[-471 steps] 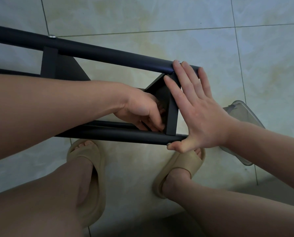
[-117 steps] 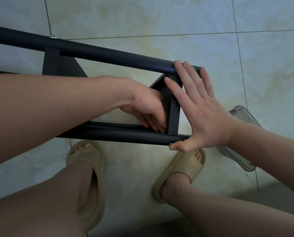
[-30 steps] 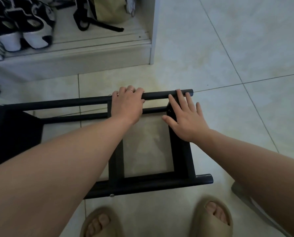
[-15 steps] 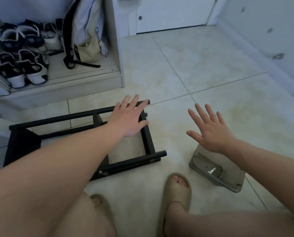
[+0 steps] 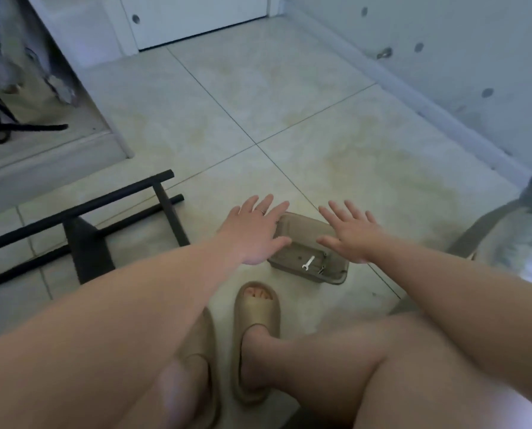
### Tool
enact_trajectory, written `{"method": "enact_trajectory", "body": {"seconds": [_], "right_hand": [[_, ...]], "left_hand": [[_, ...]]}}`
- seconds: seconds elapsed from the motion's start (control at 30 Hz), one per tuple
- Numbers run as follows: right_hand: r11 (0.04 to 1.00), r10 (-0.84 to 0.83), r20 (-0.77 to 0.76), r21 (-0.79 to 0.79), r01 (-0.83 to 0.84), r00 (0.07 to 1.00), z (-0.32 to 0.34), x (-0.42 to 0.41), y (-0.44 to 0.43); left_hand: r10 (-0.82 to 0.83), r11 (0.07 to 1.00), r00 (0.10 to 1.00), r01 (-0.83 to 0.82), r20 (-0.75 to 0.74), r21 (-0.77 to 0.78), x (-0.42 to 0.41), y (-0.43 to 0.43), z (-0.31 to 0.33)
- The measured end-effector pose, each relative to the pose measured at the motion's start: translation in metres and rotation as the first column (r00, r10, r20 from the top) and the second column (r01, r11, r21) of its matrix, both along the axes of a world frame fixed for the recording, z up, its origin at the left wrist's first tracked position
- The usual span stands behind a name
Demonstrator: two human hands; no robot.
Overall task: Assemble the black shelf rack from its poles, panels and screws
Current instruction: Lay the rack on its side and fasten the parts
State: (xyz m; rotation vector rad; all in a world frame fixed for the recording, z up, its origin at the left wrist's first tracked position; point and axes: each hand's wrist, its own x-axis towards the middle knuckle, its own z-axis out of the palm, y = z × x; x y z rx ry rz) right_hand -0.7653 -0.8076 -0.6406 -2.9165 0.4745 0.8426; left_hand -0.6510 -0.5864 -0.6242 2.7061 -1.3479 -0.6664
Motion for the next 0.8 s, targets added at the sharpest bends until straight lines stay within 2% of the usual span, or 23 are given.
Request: {"method": "enact_trajectory", "body": {"seconds": [0.17, 0.23, 0.37, 0.47, 0.67, 0.8], "right_hand": [[1.000, 0.018, -0.312, 0.025, -0.011, 0.950, -0.062, 0.026, -0.013], [0.999, 0.024, -0.384, 0.042, -0.008, 0.923, -0.087, 0.033, -0.017], [0.999, 0.045, -0.414, 0.032, -0.035, 0.909, -0.133, 0.034, -0.030], [0.996, 0.088, -0.421, 0.036, -0.080, 0.903, -0.161, 0.030, -0.039], [0.931, 0.331, -0.433, 0.002, -0.366, 0.838, -0.201, 0.025, -0.042], [0.909, 0.380, -0.420, 0.007, -0.416, 0.824, -0.218, 0.027, -0.040]], "left_hand": [[-0.152, 0.976, 0.988, 0.153, -0.020, 0.152, 0.015, -0.012, -0.050], [-0.203, 0.962, 0.978, 0.208, -0.044, 0.179, 0.021, -0.020, -0.072], [-0.343, 0.921, 0.935, 0.353, -0.086, 0.166, 0.020, -0.031, -0.125], [-0.459, 0.877, 0.887, 0.461, -0.048, 0.134, 0.013, -0.030, -0.162], [-0.457, 0.888, 0.889, 0.457, -0.004, 0.045, 0.014, -0.033, -0.191], [-0.454, 0.891, 0.890, 0.455, 0.048, -0.005, 0.013, -0.037, -0.196]]}}
